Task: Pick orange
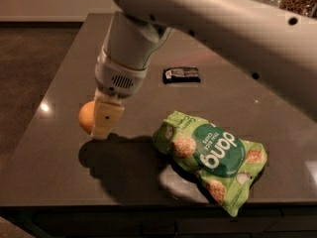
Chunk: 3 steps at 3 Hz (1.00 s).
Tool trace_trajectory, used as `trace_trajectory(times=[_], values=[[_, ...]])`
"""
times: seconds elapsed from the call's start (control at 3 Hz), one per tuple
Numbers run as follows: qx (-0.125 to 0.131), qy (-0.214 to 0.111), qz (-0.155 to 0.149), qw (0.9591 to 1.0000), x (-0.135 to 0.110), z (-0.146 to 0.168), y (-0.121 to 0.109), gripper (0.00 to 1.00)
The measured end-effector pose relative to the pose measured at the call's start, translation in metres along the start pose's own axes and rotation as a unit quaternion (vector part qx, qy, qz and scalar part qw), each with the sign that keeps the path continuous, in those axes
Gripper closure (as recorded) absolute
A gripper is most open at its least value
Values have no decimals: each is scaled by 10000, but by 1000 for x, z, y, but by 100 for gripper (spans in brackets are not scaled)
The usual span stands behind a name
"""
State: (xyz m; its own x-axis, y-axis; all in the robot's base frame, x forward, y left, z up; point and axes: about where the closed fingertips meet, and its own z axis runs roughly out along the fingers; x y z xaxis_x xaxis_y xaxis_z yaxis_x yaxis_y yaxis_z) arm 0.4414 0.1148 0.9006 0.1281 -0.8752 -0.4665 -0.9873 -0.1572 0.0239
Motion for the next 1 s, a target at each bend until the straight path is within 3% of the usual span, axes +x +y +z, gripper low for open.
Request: trace_trajectory(times=[0.67,1.0], values=[[-67,-461,-200,9987,-23,-50,2,100],[-67,-462,-200,9987,-23,-50,2,100]])
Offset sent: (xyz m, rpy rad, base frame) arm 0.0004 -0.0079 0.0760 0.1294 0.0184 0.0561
